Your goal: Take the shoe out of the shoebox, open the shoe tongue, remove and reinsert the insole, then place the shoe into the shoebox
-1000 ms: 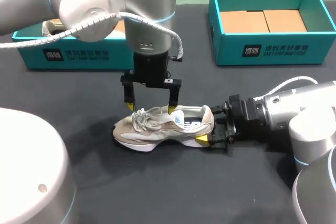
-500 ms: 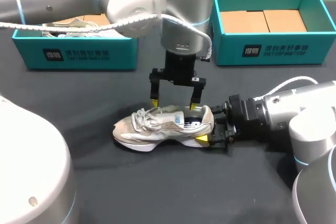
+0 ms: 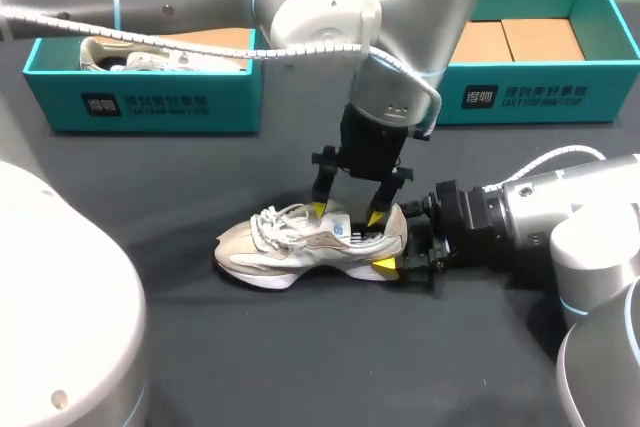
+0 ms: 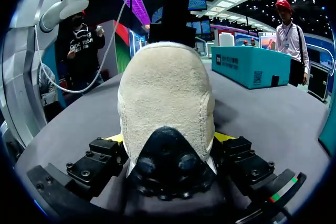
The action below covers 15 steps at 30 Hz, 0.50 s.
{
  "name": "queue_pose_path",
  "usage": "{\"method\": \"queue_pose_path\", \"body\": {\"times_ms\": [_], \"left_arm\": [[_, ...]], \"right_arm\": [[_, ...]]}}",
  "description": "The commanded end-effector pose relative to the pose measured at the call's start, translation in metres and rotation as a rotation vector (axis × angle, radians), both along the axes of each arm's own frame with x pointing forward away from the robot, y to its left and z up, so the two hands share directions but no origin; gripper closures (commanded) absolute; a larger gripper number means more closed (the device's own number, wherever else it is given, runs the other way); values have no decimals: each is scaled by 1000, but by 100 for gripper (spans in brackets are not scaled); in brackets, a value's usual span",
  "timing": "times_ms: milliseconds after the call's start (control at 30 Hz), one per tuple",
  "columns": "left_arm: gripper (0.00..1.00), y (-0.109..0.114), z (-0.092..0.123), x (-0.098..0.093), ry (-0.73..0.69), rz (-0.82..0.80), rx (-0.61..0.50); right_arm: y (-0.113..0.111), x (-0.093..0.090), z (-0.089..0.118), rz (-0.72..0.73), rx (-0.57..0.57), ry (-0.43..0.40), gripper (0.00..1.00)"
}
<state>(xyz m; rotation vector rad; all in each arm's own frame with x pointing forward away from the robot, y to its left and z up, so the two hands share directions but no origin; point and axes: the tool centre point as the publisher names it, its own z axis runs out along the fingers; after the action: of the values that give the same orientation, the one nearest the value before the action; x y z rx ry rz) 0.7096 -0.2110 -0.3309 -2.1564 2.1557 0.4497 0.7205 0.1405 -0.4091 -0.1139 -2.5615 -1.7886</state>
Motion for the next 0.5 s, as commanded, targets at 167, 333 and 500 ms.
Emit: {"method": "queue_pose_path", "body": {"times_ms": [167, 333, 500], "left_arm": [[28, 2, -9, -2, -2, 11, 36], [28, 6, -14, -2, 2, 21, 61], [26, 11, -19, -2, 17, 27, 97]], "right_arm": [[3, 0, -1, -1, -5, 1, 100], [3, 0, -1, -1, -5, 1, 100], [3, 0, -1, -1, -5, 1, 100]]}}
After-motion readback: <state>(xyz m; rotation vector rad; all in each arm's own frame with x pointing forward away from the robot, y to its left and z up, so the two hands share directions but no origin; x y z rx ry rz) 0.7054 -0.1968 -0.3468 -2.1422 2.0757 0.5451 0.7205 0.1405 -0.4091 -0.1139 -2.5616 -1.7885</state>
